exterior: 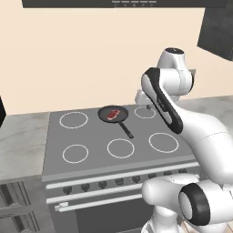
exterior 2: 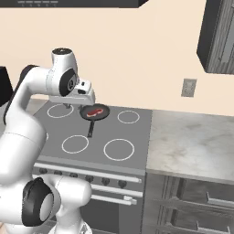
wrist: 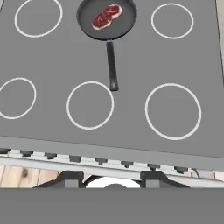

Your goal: Pick up the pan with the steak in it and place it on the dining table. Then place the steak on the plate.

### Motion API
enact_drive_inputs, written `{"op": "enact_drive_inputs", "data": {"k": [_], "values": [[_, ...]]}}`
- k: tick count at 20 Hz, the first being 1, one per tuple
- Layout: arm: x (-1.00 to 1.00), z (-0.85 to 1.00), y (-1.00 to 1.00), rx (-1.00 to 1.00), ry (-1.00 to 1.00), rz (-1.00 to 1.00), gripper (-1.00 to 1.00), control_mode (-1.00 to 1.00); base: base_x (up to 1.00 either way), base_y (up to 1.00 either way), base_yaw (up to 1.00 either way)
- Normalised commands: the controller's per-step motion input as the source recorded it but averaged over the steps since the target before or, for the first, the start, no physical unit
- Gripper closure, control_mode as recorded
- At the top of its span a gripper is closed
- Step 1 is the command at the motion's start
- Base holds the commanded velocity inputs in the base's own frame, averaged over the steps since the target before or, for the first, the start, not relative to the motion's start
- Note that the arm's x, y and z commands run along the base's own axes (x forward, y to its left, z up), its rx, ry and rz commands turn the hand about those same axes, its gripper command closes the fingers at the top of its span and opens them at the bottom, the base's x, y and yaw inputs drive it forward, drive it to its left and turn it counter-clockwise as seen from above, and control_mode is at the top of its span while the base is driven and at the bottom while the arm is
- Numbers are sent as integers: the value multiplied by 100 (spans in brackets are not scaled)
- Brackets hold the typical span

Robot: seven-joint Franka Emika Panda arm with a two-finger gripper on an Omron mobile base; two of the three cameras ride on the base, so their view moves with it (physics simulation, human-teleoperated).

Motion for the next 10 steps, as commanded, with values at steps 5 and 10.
{"op": "enact_drive_inputs", "data": {"k": [5,10], "values": [[-2,-12,1,0,-3,0,-100,-100,0,0,0],[0,-32,3,-1,-3,0,-100,-100,0,0,0]]}}
